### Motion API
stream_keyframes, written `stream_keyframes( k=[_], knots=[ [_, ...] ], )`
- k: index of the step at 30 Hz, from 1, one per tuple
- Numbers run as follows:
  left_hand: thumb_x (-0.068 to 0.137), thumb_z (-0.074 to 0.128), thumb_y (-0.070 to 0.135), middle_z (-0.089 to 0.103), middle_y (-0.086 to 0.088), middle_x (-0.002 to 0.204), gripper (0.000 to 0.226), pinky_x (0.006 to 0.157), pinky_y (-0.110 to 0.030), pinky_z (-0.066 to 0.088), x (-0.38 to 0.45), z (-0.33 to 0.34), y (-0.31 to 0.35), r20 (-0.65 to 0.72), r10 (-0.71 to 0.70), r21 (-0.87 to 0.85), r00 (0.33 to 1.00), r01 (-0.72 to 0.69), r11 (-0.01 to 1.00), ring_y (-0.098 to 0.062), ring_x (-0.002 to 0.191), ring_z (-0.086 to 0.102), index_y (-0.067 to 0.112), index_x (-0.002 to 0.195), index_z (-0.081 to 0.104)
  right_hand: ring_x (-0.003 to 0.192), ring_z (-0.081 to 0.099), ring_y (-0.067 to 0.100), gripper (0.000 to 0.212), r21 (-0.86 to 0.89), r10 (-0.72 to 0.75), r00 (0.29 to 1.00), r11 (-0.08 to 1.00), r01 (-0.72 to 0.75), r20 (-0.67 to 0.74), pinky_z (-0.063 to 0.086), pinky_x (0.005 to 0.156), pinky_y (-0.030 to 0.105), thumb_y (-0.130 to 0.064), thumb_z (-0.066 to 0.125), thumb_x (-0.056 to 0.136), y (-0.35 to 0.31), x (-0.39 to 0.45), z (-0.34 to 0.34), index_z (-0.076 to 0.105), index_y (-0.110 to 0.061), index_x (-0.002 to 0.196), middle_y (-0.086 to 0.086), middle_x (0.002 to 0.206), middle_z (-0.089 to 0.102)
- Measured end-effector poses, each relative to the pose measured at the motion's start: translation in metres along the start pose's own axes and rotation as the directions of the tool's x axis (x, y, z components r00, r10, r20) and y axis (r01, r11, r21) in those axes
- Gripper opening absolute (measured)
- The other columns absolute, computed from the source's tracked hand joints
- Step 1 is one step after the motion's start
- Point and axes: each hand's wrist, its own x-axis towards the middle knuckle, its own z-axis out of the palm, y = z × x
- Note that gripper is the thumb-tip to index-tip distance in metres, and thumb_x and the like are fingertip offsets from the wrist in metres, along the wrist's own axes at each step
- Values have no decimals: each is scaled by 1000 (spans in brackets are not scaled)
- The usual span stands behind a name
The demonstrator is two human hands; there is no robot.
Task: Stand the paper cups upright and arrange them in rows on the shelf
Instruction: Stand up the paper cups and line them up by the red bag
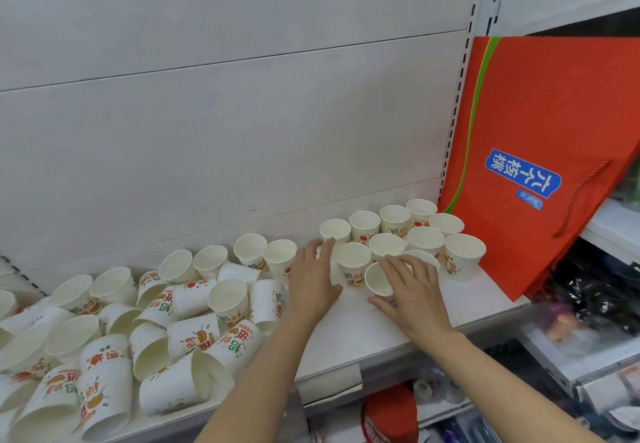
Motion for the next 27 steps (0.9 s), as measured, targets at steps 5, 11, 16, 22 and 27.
stream_keyframes(
  k=[5,11,16,22,27],
  knots=[
    [76,66,18,50,-4,133,49,93,-38,35,4,-17,-54,-111,-114,245,987,138,960,-30,116,45,17,124,56,130,43,27,71,32,-90,996,995,90,15,28,107,43,-57,52,81,-9,-4,4,50,-10,133,8,139,50],
    [88,49,10,55,-5,122,32,79,-35,40,31,-7,-60,53,-125,277,991,105,955,-27,111,47,14,117,62,126,49,27,69,39,-75,997,996,75,-10,43,102,41,-38,77,75,-19,0,10,53,-8,132,9,137,53],
    [90,47,11,54,-5,125,35,83,-35,39,50,-1,-58,116,-8,255,993,-22,967,-27,115,45,14,123,57,121,54,28,67,-27,-14,1000,1000,13,-12,46,98,42,-33,81,71,-25,1,17,57,-8,128,10,133,57],
    [86,64,27,53,0,131,41,88,-36,45,36,-21,-69,29,52,49,998,-54,997,-25,117,47,18,126,56,124,49,30,59,-47,13,996,999,-17,-92,37,106,45,-33,72,79,-40,2,18,56,-6,129,11,133,56],
    [78,70,45,53,-4,128,57,95,-36,37,-20,-78,-101,-91,-138,59,986,144,988,-28,115,46,20,127,56,105,53,24,42,224,26,995,975,-4,-96,45,89,40,-40,51,89,-98,15,15,64,-10,115,4,111,65]
  ],
)
